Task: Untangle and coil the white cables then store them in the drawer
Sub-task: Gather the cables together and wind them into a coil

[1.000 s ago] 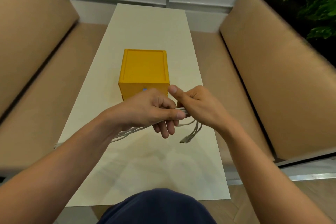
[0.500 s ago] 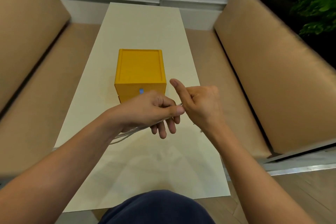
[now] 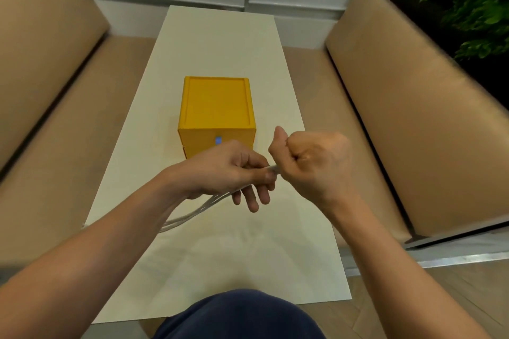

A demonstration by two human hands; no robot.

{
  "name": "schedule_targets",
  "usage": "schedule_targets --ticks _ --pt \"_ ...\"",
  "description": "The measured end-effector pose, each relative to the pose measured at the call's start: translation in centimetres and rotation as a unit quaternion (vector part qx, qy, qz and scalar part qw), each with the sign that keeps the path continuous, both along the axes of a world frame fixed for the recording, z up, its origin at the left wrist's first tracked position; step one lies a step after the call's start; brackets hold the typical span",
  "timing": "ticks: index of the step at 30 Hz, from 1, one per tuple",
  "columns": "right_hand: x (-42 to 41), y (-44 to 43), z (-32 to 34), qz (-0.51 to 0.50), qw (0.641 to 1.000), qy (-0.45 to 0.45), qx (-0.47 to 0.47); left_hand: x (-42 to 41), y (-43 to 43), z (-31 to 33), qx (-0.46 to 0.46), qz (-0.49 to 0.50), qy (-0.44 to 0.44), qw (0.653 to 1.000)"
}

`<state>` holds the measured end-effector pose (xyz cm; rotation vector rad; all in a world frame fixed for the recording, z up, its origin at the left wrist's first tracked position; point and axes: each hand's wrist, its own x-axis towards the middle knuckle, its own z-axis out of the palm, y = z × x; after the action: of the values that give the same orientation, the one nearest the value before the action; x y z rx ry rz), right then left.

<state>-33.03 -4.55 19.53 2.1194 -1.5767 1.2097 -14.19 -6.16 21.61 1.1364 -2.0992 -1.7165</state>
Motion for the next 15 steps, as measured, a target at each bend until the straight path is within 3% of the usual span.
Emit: schedule_targets --ticks 4,10,15 --pt "-1.0 -1.1 -0.9 -0.046 0.999 -0.016 0.021 -0.6 0.1 0.1 -0.020 0.004 0.014 1.000" --pt "-1.4 -0.9 0.6 -0.034 0.998 -0.023 0.042 0.0 -0.5 -0.5 0.092 -0.007 0.038 0.995" --pt "-1.1 -0.4 1.3 -0.010 0.996 -0.058 0.068 -0.1 -0.2 -0.7 0.011 0.035 0.025 0.999"
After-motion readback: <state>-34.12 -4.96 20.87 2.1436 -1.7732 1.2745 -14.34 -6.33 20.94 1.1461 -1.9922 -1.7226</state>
